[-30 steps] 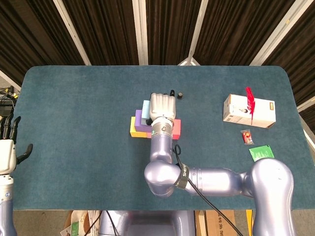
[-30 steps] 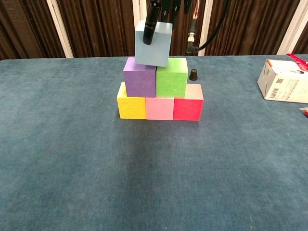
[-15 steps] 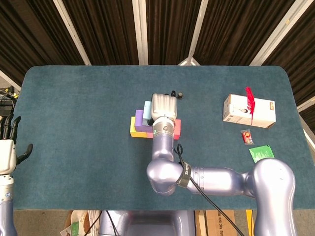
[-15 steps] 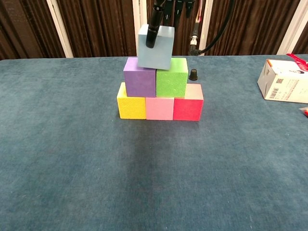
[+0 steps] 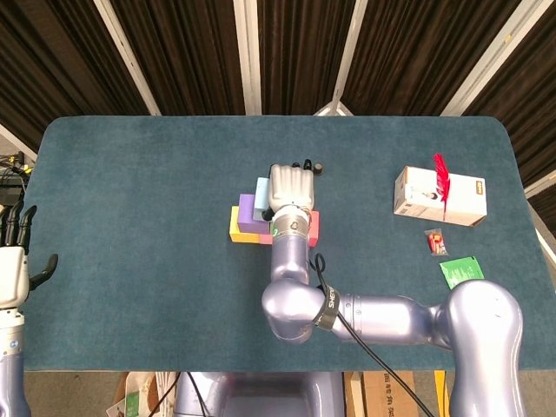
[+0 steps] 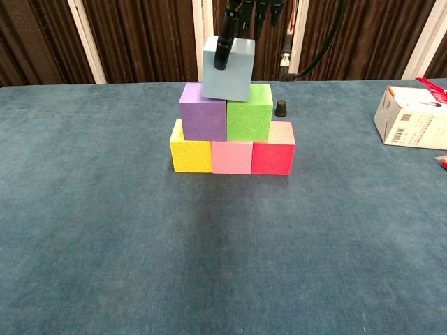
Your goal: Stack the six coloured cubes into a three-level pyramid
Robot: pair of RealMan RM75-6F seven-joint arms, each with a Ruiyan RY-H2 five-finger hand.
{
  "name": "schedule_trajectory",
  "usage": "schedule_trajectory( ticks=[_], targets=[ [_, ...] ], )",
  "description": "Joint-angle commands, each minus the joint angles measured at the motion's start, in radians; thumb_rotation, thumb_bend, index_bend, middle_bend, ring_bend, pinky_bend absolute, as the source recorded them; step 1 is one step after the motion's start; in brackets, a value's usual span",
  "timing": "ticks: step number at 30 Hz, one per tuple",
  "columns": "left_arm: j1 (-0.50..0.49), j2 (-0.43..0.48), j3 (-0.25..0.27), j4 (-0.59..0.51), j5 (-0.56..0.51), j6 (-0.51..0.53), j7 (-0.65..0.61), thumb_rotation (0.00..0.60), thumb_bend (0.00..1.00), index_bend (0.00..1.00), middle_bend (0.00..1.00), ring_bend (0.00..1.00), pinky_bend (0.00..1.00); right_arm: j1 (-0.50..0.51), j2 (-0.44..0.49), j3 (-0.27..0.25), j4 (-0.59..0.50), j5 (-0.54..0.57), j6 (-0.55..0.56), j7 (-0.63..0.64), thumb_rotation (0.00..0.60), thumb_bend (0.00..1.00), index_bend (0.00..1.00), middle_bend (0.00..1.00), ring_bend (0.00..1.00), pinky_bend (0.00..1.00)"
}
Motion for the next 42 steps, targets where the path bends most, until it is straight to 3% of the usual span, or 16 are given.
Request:
schedule_trajectory(
  ticks=[1, 42],
  targets=[
    [0.000, 0.000, 0.000, 0.000, 0.000, -0.001, 0.000, 0.600, 0.36, 0.05, 0.00, 0.00, 0.00, 0.000, 0.000, 0.000, -0.001, 0.003, 0.000, -0.001, 0.600, 0.35, 0.42, 0.34, 0.16, 0.00],
    [0.000, -0.004, -0.003, -0.001, -0.004, 0.003, 0.010, 0.600, 0.36, 0.05, 0.00, 0.00, 0.00, -0.016, 0.012, -0.007, -0.019, 0.004, 0.001, 0.004, 0.600, 0.35, 0.35, 0.29, 0.07, 0.00]
  ],
)
